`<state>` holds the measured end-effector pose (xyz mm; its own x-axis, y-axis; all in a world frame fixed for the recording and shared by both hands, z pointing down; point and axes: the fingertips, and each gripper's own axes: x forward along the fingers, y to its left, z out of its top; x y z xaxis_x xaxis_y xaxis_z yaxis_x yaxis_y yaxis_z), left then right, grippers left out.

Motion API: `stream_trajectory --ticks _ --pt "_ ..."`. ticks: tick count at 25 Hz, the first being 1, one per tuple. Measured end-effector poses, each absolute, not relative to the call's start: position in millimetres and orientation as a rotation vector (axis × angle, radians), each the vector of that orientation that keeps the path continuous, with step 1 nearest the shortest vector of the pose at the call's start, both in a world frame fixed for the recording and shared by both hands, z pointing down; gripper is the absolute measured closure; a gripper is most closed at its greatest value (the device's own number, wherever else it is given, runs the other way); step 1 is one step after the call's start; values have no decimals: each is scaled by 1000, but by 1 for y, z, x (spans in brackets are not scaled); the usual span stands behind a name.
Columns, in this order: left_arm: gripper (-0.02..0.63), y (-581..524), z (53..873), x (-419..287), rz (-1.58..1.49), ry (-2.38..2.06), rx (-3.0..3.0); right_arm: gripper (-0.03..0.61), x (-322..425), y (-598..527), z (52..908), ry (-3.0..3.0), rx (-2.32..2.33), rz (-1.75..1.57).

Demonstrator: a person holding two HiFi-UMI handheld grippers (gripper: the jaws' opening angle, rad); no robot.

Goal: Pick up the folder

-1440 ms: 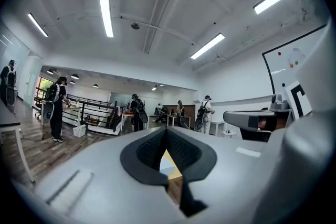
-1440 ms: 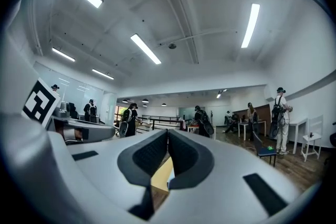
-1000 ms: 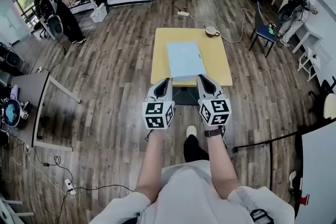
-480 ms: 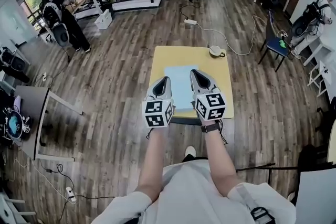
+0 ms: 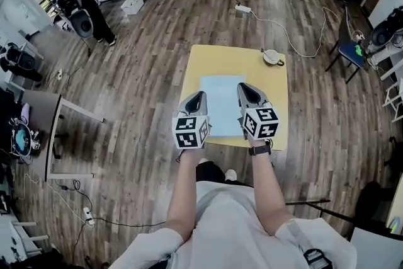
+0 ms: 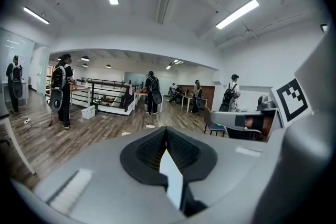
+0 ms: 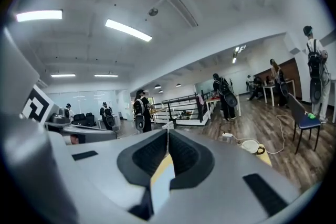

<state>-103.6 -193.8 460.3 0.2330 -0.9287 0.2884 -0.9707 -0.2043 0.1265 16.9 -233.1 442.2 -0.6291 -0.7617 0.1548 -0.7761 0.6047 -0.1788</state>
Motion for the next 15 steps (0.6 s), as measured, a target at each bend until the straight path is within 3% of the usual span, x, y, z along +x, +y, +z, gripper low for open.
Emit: stream_trajectory --ticks 15 --pt "600 -308 552 -118 342 -1522 2161 566 16 -340 548 -2527 1255 564"
